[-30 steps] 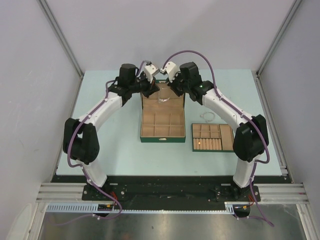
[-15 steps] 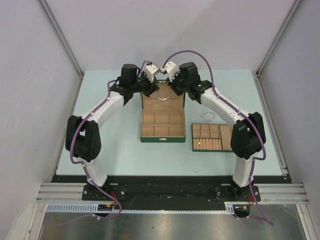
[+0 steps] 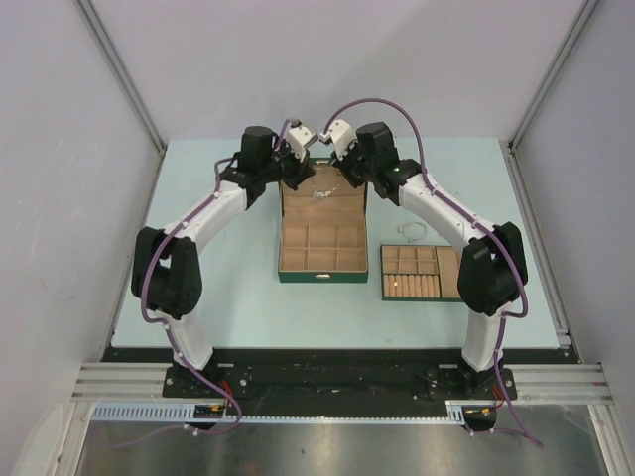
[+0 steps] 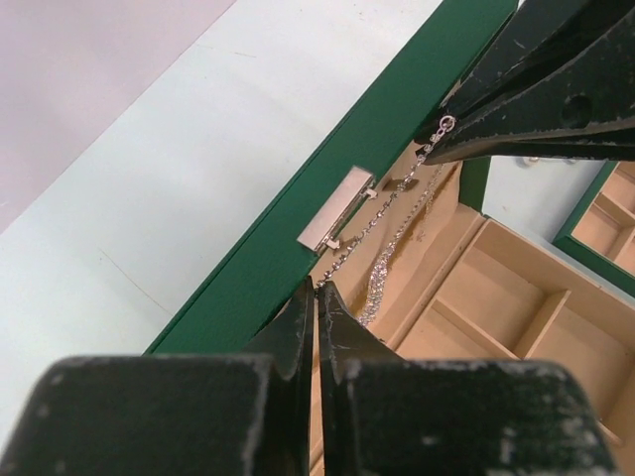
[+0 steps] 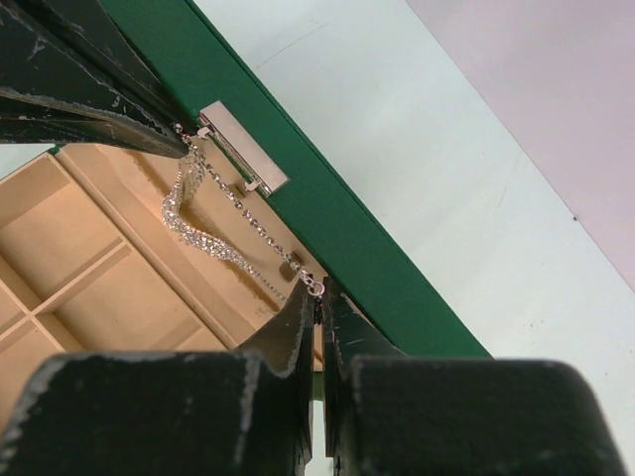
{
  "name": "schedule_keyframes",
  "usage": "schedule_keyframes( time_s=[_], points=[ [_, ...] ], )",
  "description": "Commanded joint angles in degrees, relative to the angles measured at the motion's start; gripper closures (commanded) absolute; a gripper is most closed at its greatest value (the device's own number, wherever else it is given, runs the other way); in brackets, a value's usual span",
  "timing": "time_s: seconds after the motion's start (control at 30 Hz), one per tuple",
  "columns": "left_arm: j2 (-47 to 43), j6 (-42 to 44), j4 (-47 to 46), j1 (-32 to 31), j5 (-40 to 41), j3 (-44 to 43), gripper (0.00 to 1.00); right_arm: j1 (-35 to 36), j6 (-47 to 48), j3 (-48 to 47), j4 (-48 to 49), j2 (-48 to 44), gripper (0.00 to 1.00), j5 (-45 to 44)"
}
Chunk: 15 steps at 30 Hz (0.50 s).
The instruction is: Organize the mixed jewelry
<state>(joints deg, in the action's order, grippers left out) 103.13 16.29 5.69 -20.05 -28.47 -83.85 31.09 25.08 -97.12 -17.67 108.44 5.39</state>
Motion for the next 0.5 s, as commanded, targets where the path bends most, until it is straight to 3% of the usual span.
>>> schedule_keyframes(
  time_s=[0.0, 0.47],
  points=[
    [0.8, -2.1, -2.7, -0.1, 1.6, -3.3, 1.00, -0.2, -0.7, -1.7, 2.9, 0.2, 1.00, -1.6],
    [2.7, -1.8, -1.6, -1.6, 2.6, -5.0, 1.00, 0.1, -0.6, -1.1, 2.2, 0.5, 1.00, -2.2]
  ],
)
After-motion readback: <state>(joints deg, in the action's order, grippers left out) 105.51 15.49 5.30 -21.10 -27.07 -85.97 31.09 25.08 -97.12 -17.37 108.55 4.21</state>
